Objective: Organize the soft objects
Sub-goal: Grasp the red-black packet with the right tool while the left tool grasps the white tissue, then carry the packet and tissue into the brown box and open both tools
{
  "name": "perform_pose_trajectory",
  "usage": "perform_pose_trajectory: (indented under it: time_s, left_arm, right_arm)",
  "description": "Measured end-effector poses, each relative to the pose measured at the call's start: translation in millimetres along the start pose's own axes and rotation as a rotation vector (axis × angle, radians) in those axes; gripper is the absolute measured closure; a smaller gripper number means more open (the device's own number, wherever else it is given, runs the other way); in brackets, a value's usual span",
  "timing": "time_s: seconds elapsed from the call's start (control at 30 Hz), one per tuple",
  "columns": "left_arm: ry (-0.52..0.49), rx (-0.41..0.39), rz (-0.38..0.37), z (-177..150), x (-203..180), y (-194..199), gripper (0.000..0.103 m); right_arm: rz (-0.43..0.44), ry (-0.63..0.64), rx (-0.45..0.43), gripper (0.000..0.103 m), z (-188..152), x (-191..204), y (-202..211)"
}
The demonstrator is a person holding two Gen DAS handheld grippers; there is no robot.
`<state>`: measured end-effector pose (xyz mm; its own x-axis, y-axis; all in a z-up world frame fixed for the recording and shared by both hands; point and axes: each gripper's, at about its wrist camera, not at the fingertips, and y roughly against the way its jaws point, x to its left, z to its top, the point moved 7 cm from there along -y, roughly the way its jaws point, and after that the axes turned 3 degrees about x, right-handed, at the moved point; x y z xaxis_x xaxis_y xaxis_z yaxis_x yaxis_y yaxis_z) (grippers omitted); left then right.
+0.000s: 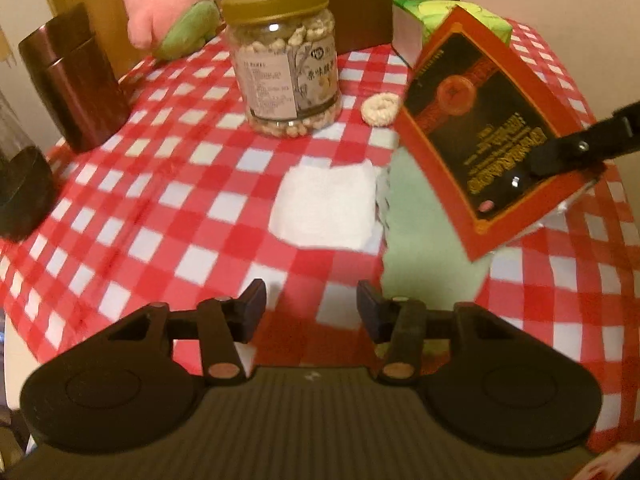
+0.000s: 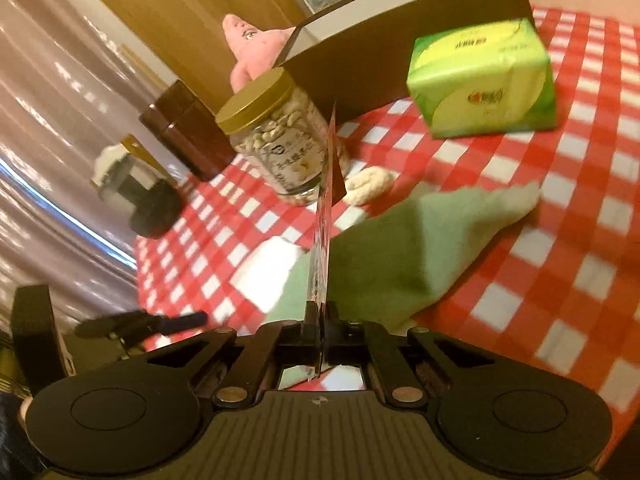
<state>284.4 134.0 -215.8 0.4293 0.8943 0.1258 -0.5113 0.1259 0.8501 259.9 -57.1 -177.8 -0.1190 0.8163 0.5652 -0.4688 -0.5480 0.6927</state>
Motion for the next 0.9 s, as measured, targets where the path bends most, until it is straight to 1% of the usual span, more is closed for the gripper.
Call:
perform_pose_trajectory:
  time_s: [0.03, 0.1, 0.2, 0.27, 0.33, 0.37, 0.4, 0.43, 0.47, 0.5, 0.53, 0.6, 0.8, 0.9]
  left_arm:
    - [0.002, -0.007, -0.005, 4.0, 1.7, -1.4, 0.047]
    - [0.031, -0.016, -0.022, 12.5, 7.4, -4.8, 0.044]
    - [0.125, -0.019, -0.063, 25.0, 19.2, -13.8, 0.044]
    - [0.172, -0.020, -0.086, 32.2, 24.7, -19.7, 0.047]
    - [0.196, -0.013, -0.086, 38.0, 28.1, -27.9, 0.055]
    - [0.198, -0.011, -0.085, 39.9, 28.5, -30.9, 0.057]
    - [0.198, -0.006, -0.083, 41.6, 28.7, -34.4, 0.063]
    - [0.196, -0.001, -0.083, 42.1, 28.2, -36.3, 0.076]
    - [0.193, 0.001, -0.085, 41.9, 27.5, -37.4, 0.084]
    - [0.190, 0.002, -0.091, 41.8, 26.1, -38.0, 0.096]
    - [0.186, 0.001, -0.096, 41.1, 24.6, -38.1, 0.099]
    - [0.182, -0.003, -0.097, 39.2, 22.4, -37.2, 0.102]
    - [0.185, -0.051, -0.057, 34.9, 28.7, -15.0, 0.103]
    - [0.151, -0.065, -0.006, 32.8, 39.6, -1.4, 0.103]
  right_arm:
    - [-0.017, 0.003, 0.005, 0.101, 1.2, -0.2, 0.8]
    - [-0.046, 0.011, 0.011, 0.101, 2.1, 0.0, 1.7]
    - [-0.074, 0.020, 0.023, 0.101, 1.4, -2.7, 3.0]
    - [-0.078, 0.021, 0.028, 0.101, 3.0, -1.5, 2.1]
    - [-0.087, 0.022, 0.033, 0.101, 4.7, -2.5, 2.2]
    - [-0.089, 0.021, 0.033, 0.101, 6.3, -2.6, 2.0]
    - [-0.091, 0.020, 0.032, 0.101, 7.9, -2.4, 1.7]
    - [-0.093, 0.022, 0.031, 0.101, 8.8, -3.0, 2.5]
    - [-0.095, 0.025, 0.030, 0.101, 9.8, -3.0, 2.9]
    - [-0.097, 0.029, 0.028, 0.101, 10.8, -3.0, 3.8]
    - [-0.100, 0.034, 0.025, 0.101, 11.5, -3.7, 5.3]
    - [-0.105, 0.042, 0.021, 0.101, 12.4, -5.5, 8.8]
    - [-0.116, 0.079, 0.019, 0.101, 15.4, -7.7, 19.0]
    - [-0.122, 0.114, 0.017, 0.101, 20.9, -6.0, 23.1]
